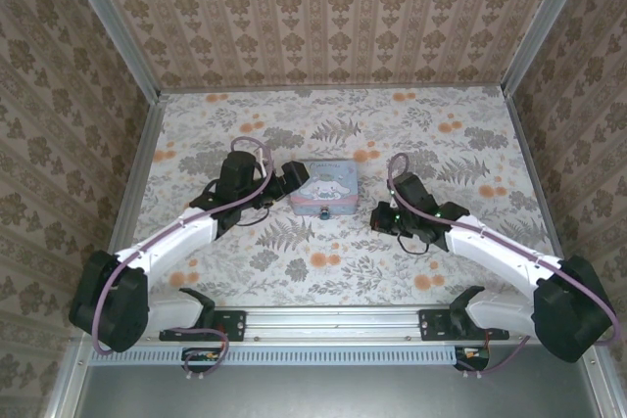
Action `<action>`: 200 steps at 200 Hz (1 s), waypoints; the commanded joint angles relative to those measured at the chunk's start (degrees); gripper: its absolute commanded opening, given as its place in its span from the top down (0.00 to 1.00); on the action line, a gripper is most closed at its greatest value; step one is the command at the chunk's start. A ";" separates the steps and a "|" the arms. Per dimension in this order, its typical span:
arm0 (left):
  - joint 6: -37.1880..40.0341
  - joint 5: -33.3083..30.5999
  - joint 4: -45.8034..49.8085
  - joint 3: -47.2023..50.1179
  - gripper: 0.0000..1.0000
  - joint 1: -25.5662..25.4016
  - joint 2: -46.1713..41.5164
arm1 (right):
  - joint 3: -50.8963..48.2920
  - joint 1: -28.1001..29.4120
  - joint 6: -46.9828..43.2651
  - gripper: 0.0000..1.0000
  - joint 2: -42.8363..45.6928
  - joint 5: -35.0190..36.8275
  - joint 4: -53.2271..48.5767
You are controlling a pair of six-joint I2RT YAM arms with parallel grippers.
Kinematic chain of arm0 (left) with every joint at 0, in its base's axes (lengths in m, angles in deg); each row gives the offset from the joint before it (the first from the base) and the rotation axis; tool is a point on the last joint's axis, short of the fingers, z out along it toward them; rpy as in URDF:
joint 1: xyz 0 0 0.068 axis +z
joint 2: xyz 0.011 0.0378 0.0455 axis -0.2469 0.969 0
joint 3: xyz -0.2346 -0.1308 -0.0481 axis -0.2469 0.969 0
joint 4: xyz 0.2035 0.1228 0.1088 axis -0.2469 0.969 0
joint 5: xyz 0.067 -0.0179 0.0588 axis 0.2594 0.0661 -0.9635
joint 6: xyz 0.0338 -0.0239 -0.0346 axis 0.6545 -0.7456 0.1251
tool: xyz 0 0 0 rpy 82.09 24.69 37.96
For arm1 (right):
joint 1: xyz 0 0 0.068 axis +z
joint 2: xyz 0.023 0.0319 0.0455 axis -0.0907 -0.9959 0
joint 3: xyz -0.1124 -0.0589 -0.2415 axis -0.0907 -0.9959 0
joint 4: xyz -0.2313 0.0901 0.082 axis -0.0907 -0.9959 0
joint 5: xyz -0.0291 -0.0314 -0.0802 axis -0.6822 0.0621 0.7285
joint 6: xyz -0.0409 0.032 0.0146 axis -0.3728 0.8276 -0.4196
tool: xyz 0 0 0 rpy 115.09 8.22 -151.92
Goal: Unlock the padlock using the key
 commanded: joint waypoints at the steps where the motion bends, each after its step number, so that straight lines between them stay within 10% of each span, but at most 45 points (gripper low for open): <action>1: -5.39 2.09 -5.03 0.12 0.00 -1.34 -1.09 | 1.50 -0.88 6.35 1.00 1.66 -3.79 8.35; 90: -9.64 3.28 -16.86 -4.00 0.26 -7.45 7.52 | 6.39 -2.55 18.17 1.00 -1.89 -8.96 23.67; 200: -10.68 -0.35 -20.58 -3.61 0.18 -9.03 8.57 | 4.50 -2.66 21.72 1.00 -6.86 -9.34 28.31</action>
